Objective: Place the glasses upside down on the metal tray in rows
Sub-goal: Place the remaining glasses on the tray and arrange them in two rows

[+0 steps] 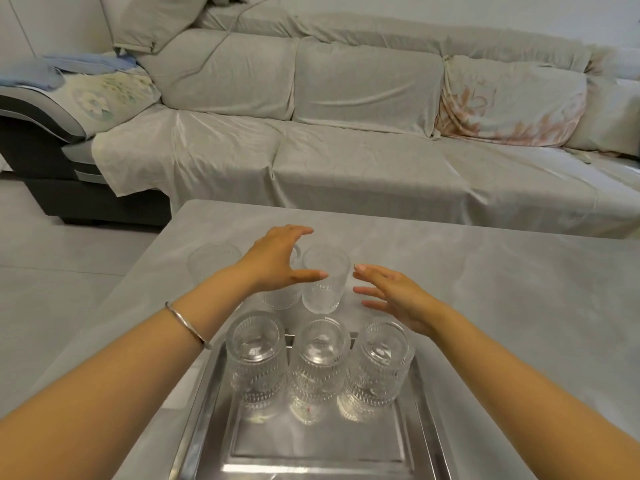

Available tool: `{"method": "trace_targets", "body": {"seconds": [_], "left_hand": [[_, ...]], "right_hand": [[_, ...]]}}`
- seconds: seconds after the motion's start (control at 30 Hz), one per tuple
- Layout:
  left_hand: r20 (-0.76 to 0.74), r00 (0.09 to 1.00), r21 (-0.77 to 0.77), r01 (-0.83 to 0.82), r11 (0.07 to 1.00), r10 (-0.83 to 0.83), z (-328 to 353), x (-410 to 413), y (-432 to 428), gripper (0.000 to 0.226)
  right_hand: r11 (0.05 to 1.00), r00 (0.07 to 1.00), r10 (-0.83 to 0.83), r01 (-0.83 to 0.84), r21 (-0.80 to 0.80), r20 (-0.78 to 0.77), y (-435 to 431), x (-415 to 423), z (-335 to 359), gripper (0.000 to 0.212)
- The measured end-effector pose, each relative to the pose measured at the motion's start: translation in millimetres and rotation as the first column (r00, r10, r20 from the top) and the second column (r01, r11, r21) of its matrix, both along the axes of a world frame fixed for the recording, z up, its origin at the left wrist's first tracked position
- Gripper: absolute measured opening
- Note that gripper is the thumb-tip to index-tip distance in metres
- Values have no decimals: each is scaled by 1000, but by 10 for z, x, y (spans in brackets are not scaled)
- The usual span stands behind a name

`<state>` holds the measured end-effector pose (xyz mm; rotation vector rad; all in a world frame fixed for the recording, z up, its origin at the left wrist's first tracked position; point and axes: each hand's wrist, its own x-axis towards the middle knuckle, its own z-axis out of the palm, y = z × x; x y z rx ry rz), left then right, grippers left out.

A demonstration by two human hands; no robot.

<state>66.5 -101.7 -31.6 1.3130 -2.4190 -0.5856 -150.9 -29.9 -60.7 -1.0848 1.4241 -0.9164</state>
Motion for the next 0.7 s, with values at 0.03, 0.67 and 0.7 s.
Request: {"method": "trace_targets", "body": {"seconds": [0.03, 0.67, 0.7], "left_hand": [[13, 1000, 12, 15, 1000, -15, -24, -48, -41, 90], [-346, 936, 75, -39, 996, 63, 122, -231, -22, 92], [-424, 900, 133, -50, 990, 102, 205, -229, 26, 91]], "right_hand": [[1000, 1000, 1, -2, 20, 23, -46, -4, -38, 39], [996, 952, 35, -59, 69, 305, -76, -85, 6, 58], [997, 938, 34, -54, 46, 346, -36, -83, 78, 61]]}}
